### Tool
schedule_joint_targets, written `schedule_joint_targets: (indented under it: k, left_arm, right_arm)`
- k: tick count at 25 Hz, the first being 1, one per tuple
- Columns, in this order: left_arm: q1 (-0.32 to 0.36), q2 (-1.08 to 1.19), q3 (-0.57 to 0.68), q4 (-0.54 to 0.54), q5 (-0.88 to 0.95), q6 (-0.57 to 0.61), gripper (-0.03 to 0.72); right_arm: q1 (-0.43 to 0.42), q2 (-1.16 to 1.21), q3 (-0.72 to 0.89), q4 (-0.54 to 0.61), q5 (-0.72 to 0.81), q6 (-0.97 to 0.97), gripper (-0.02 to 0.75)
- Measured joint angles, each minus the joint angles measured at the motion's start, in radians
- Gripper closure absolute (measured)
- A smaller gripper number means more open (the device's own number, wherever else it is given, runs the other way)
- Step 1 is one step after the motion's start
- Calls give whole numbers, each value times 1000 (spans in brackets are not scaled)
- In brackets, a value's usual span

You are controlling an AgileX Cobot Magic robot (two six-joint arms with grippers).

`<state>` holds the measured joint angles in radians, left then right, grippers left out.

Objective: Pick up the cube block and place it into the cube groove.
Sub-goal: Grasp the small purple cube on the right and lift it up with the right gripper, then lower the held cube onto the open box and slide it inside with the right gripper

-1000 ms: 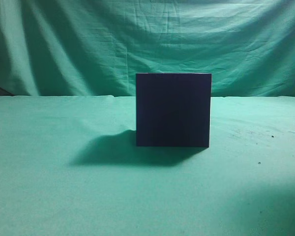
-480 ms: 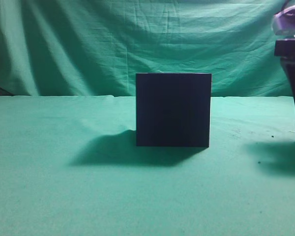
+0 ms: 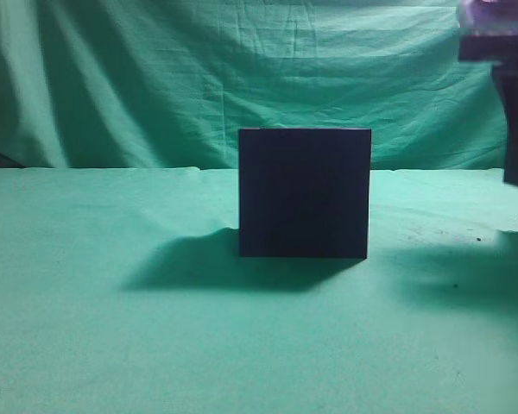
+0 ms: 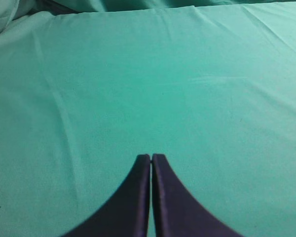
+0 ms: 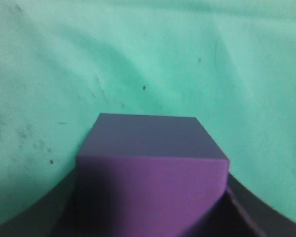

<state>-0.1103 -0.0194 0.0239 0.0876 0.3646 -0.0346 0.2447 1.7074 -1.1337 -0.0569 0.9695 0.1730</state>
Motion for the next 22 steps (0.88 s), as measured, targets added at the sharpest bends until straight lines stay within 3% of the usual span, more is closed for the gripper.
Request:
schedule_joint_targets:
  k: [5,9,15,18,22]
  left_arm:
    - [0,0,0,0,0,0,688]
    - [0,0,0,0,0,0,688]
    - [0,0,0,0,0,0,688]
    - [0,0,0,0,0,0,688]
    - [0,0,0,0,0,0,688]
  right_arm:
    - [62,-30,-142,8,130,-43,305]
    - [205,-59,-252,18,238,-30,305]
    - [421,-59,-373,28,267,155,305]
    - [477,-31,-394,32,271,229,305]
    - [489,29,-399,34,269,286,305]
